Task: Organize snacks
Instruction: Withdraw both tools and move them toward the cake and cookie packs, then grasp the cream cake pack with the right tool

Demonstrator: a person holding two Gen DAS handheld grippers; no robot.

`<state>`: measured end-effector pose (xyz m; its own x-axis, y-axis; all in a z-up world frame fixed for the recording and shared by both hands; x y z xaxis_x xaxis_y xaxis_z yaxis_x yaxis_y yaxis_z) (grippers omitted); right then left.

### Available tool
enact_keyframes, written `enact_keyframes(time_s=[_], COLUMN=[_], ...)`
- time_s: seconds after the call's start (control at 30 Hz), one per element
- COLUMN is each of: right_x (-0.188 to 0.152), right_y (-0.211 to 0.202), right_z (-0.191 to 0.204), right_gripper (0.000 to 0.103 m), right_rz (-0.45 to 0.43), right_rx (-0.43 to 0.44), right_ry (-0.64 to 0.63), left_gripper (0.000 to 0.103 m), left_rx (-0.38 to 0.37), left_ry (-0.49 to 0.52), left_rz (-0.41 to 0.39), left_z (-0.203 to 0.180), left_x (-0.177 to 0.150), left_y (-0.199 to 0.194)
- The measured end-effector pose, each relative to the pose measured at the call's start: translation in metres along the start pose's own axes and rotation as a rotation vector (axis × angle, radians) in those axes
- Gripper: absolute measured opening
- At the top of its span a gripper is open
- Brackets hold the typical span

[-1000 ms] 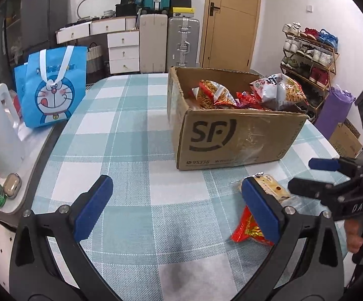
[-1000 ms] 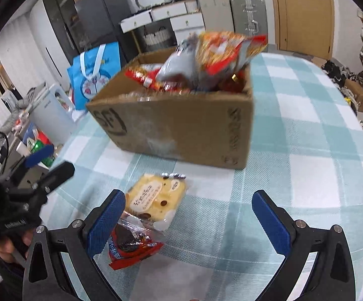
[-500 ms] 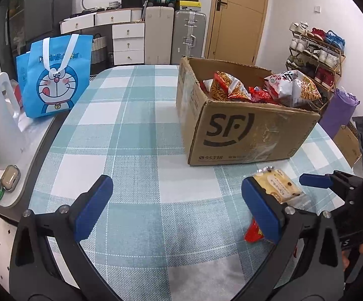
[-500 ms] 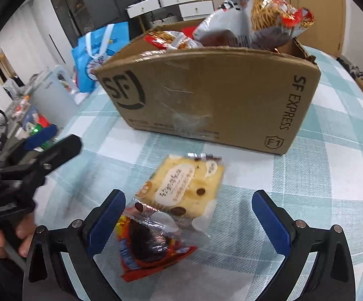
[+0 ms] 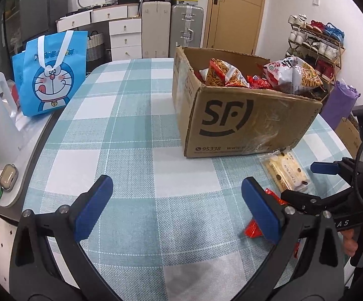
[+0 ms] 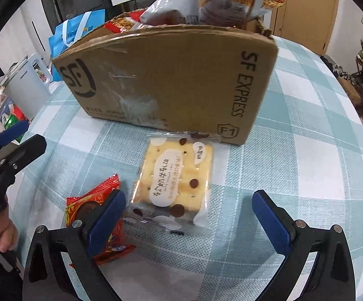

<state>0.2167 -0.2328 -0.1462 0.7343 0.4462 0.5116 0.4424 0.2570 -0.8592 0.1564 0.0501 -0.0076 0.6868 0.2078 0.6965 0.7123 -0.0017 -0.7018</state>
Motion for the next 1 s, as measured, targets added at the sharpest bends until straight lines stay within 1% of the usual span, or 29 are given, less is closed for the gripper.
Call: enact_keyframes(time_s=[0.17,0.3,0.53,0.63,0.67,0.7,0.83,0.9,1.0], right_x=[0.001,0.0,-0.005,-0.005,-0.004,-0.004,-0.004,-0.005,-0.004], right_y=[0.006,0.006,-0.001,-0.004,-0.006,-0.006,-0.008,-0.009,-0.011], right_z=[-0.003,0.001,-0.001,0.0,0.002,0.002,0.004,0.006,0.01], right_gripper=[0.102,0.102,0.102,0.089,0.082,0.078,0.072,0.061,0.059], right_rz=[-0.009,-0.017,-0.02,-0.03,-0.035,-0.037,-0.041,-0.043,-0.045], right_rx=[0.022,0.007,0.011,0.005,0.012,0.013,0.021,0.027,0.017], right_ry=[0.011,-0.012,-0.021,-0.035,-0.039,-0.041,-0.046,-0.054,-0.079], left_gripper=[0.102,0.102,0.102,0.102,0.102,0.102,0.102,0.102,0.102], left_rx=[-0.003,0.0,0.003,0.001,0.001,0.002,0.001,0.001,0.002], left_ry=[0.011,0.01,0.015,0.016,0.017,0.018,0.019,0.023,0.029], left_rz=[0.0,0.007,0.014,0.011,0.011,0.01,0.012,0.013,0.015], left_z=[-0.003,-0.003,-0.003,-0.003,-0.003,-0.003,-0.003,-0.004,-0.005], left_x=[-0.001,-0.003,-0.004,-0.004,-0.004,-0.004,-0.004,-0.004,-0.004], left_y=[0.001,0.004,0.008,0.008,0.008,0.008,0.008,0.008,0.009])
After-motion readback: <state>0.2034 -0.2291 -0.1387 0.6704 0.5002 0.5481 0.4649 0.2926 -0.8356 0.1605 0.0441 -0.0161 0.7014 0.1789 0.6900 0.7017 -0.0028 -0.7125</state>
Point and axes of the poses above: each gripper's, at about its wrist camera, not at the fingertips, and y roughly the way its jaws point, z to its left, x to its top, the point moved 1 cm from there along y, roughly the way its jaws point, and after that the axes turned 7 degrees about -y, right-handed, at the moved point
